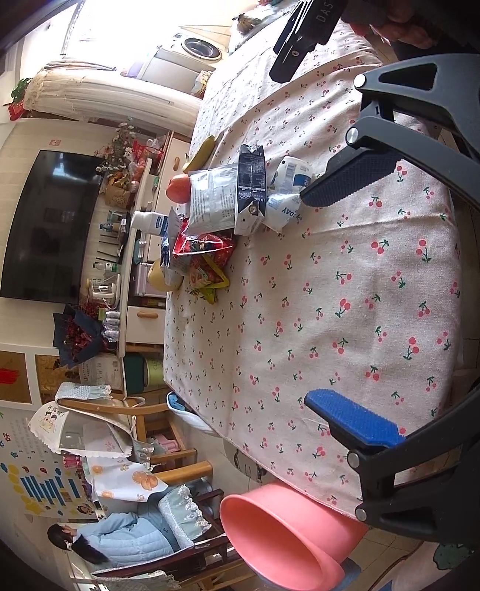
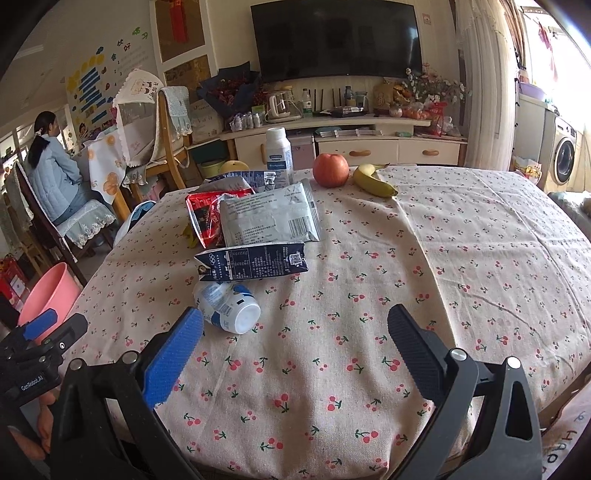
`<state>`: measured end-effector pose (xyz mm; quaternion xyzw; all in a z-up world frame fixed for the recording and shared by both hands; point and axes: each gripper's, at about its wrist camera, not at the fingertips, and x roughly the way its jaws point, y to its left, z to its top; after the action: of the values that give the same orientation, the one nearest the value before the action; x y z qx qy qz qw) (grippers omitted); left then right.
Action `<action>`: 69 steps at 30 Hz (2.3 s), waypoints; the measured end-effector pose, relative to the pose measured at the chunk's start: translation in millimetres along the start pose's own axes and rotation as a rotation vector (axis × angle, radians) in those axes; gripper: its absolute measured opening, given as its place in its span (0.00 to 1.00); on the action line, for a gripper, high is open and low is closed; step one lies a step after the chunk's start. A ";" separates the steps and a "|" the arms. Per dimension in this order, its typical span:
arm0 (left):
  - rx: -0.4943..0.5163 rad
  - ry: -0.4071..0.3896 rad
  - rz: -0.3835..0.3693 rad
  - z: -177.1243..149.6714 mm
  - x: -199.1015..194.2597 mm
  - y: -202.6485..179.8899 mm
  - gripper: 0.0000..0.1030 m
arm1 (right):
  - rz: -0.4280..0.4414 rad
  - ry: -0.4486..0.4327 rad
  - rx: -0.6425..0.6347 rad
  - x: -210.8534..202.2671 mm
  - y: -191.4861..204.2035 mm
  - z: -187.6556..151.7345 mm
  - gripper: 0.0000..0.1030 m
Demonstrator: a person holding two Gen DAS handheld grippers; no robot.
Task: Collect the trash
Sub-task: 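Grasp the red snack bag with the left tool while the right tool grasps the blue milk carton, then lift the red snack bag with the left tool while the right tool lifts the milk carton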
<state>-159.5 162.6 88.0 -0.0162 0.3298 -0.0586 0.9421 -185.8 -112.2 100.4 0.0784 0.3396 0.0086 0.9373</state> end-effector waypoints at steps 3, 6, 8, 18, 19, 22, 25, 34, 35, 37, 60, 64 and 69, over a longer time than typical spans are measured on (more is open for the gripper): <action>0.018 0.004 -0.019 7.3 8.1 -3.0 0.97 | 0.057 0.025 0.008 9.1 0.1 2.5 0.95; 0.016 0.005 -0.062 17.0 17.6 -0.5 0.97 | 0.093 0.041 0.002 17.7 2.1 6.0 0.95; 0.021 0.006 -0.076 24.1 26.2 -0.1 0.97 | 0.113 0.049 0.000 24.1 3.0 9.5 0.95; 0.036 -0.005 -0.165 60.1 78.5 -10.9 0.90 | 0.324 0.147 0.247 70.7 -23.5 24.8 0.70; 0.034 -0.005 -0.173 63.5 84.3 -12.9 0.89 | 0.354 0.160 0.284 76.9 -27.4 25.8 0.69; 0.022 0.010 -0.194 72.7 108.0 -18.5 0.79 | 0.468 0.197 0.396 94.8 -35.5 27.3 0.63; 0.018 0.030 -0.207 81.1 132.6 -25.0 0.73 | 0.526 0.244 0.471 111.3 -37.8 27.8 0.61; 0.040 0.050 -0.223 102.8 194.4 -39.9 0.63 | 0.603 0.291 0.619 149.7 -44.2 34.5 0.62; 0.032 0.058 -0.226 104.6 200.9 -38.2 0.58 | 0.607 0.285 0.618 152.5 -43.4 36.3 0.62; -0.004 0.070 -0.246 106.9 211.4 -34.6 0.53 | 0.588 0.279 0.599 157.3 -41.1 40.1 0.63; -0.060 0.080 -0.270 101.4 190.0 -23.2 0.11 | 0.446 0.256 0.645 181.9 -64.3 36.3 0.22; -0.076 0.078 -0.262 97.2 174.5 -12.4 0.11 | 0.437 0.235 0.626 172.4 -67.0 36.6 0.14; -0.107 0.071 -0.254 94.0 157.8 4.5 0.11 | 0.405 0.226 0.631 165.7 -70.8 37.9 0.16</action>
<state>21.9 147.2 63.5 -0.1059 0.3607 -0.1604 0.9127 -36.8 -176.0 13.0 0.4265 0.4042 0.0974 0.8032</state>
